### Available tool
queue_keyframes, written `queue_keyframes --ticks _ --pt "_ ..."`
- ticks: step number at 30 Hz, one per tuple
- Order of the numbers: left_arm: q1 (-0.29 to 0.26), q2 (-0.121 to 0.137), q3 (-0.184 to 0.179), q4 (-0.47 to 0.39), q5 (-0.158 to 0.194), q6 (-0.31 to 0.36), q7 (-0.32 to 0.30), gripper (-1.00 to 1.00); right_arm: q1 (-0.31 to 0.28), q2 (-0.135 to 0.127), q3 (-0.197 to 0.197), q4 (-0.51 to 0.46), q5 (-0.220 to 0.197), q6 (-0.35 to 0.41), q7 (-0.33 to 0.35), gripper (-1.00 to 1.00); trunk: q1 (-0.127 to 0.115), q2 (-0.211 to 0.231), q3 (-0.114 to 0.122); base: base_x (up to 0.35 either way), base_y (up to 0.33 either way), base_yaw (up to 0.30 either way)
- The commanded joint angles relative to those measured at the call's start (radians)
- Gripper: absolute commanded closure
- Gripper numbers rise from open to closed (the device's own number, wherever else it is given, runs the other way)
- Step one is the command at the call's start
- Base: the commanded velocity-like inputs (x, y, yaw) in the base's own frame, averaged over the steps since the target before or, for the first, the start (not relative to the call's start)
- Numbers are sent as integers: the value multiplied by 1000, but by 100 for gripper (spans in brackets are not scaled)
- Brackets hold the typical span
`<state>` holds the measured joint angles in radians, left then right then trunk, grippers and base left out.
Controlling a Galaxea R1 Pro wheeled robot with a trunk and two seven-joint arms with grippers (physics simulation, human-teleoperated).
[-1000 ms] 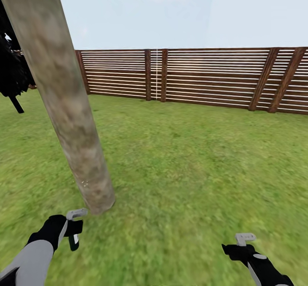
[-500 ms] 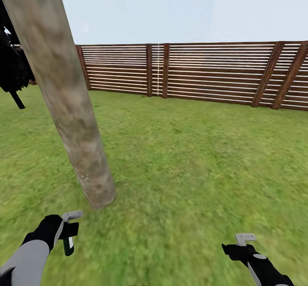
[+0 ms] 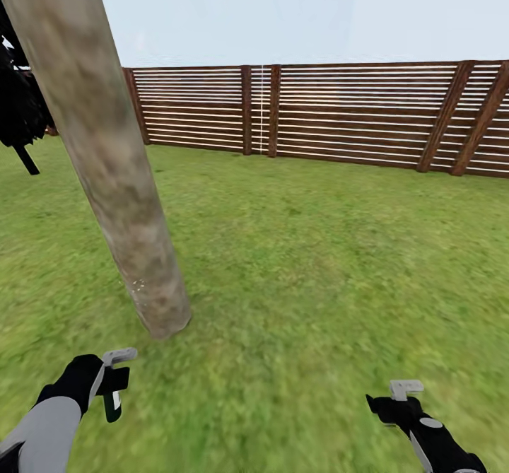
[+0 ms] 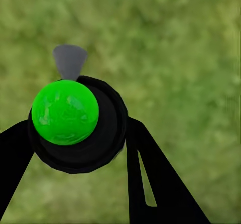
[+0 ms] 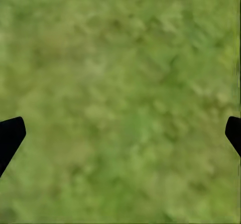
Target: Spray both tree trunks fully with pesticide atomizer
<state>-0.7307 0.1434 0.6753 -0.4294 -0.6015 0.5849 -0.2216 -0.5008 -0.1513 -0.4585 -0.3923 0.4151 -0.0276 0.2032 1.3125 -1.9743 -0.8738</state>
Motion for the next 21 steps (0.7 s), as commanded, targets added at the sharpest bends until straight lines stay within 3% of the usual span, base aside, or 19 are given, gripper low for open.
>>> queue_keyframes --ticks 1,3,6,10,13,21 --pt "-1 -1 8 -2 -11 3 -9 100 -1 1 -9 -7 7 -56 9 -100 4 -8 -4 0 0 0" --pt "-1 -1 9 -2 -11 3 -9 100 -1 10 -6 -13 7 -136 27 -100 11 -22 -10 0 0 0" --pt "-1 -1 9 -2 -11 3 -7 100 -1 19 -8 -13 3 -167 84 -100 23 -43 -20 0 0 0" --pt "-1 -1 9 -2 -10 3 -8 100 -1 19 -7 -14 -92 -169 101 -100 31 -57 -26 0 0 0" --pt "-1 -3 8 -2 -10 3 -8 100 -1 10 -6 -13 -124 -169 125 -100 31 -57 -26 77 47 0" --pt "-1 -4 7 8 -9 4 -9 100 -1 -9 -5 -4 -127 -169 128 -100 31 -57 -26 195 119 0"
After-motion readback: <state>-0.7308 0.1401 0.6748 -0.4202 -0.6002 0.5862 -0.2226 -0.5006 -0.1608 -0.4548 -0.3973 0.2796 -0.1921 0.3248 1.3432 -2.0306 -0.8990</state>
